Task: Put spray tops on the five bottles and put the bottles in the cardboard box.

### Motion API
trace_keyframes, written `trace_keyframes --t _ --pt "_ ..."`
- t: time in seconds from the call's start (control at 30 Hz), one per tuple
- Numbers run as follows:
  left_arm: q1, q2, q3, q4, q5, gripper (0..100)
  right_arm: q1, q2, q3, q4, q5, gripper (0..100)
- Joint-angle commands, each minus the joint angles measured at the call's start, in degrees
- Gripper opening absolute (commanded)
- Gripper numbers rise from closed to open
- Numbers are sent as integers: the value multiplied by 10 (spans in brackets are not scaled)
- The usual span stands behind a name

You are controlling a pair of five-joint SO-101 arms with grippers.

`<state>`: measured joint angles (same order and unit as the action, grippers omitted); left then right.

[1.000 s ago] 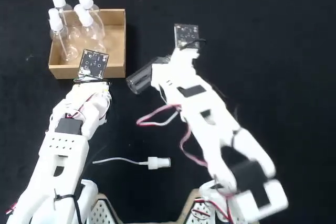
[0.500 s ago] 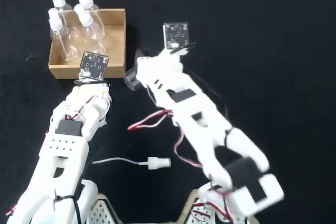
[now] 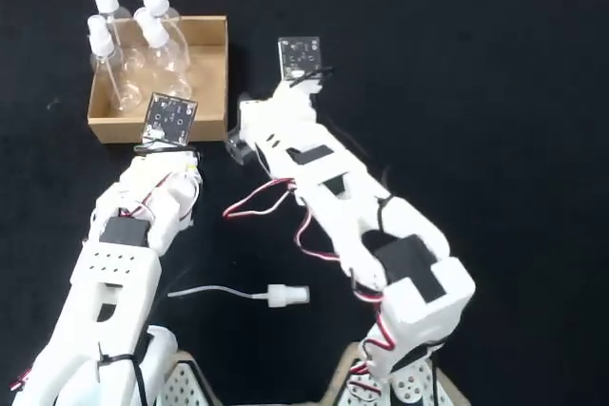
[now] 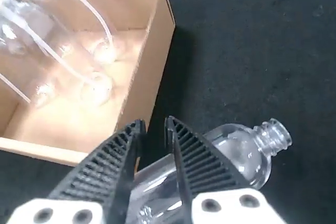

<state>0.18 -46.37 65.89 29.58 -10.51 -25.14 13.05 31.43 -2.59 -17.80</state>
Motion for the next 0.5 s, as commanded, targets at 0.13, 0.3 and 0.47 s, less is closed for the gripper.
trace_keyframes --t 0.13,0.3,0.47 --pt "-3 -13 -7 -1 0 44 5 -7 -6 -12 6 75" --pt "-3 -13 -7 -1 0 44 6 -43 58 7 7 74" --pt "-3 -13 -7 -1 0 44 6 -133 121 50 7 74"
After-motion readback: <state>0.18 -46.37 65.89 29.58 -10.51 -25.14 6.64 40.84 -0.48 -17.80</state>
